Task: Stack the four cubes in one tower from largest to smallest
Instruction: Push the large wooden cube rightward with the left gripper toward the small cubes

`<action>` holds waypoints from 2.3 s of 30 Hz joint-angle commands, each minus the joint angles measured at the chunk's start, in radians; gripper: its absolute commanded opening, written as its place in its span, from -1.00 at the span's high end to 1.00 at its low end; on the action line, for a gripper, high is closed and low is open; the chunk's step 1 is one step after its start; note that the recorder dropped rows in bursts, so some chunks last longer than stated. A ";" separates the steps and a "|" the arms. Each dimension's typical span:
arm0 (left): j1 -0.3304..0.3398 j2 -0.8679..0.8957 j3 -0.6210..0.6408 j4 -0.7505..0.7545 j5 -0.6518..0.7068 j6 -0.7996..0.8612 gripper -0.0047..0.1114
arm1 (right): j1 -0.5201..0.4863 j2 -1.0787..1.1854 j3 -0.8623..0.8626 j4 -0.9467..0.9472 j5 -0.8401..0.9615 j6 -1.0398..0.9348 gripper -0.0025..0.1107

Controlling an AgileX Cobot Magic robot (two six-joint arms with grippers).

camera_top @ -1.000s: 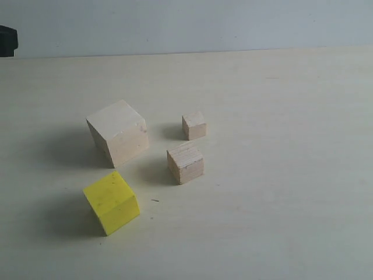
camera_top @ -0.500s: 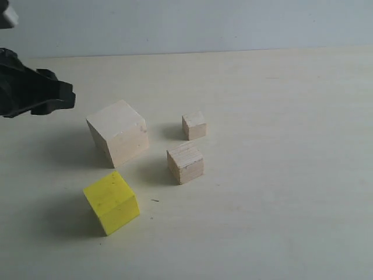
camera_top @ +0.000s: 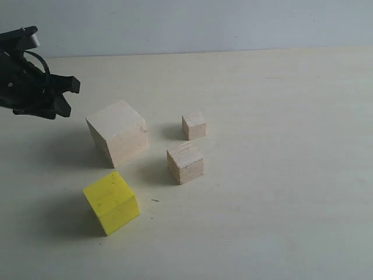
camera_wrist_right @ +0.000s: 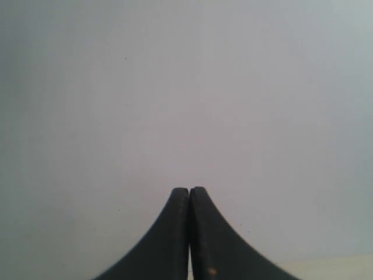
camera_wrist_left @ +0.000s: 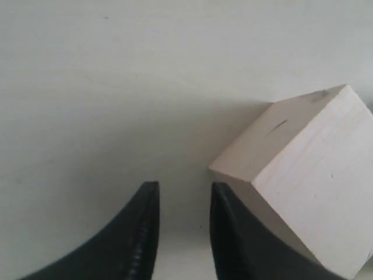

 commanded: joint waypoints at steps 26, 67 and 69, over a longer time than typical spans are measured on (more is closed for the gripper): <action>-0.078 0.169 -0.110 -0.193 -0.016 0.051 0.60 | 0.002 -0.006 0.005 -0.007 0.003 0.003 0.96; -0.238 0.241 -0.161 -0.242 -0.019 0.056 0.60 | 0.002 -0.006 0.005 -0.003 0.001 0.002 0.96; -0.238 0.241 -0.161 -0.242 -0.014 0.056 0.60 | 0.002 -0.006 0.005 -0.003 0.001 0.002 0.96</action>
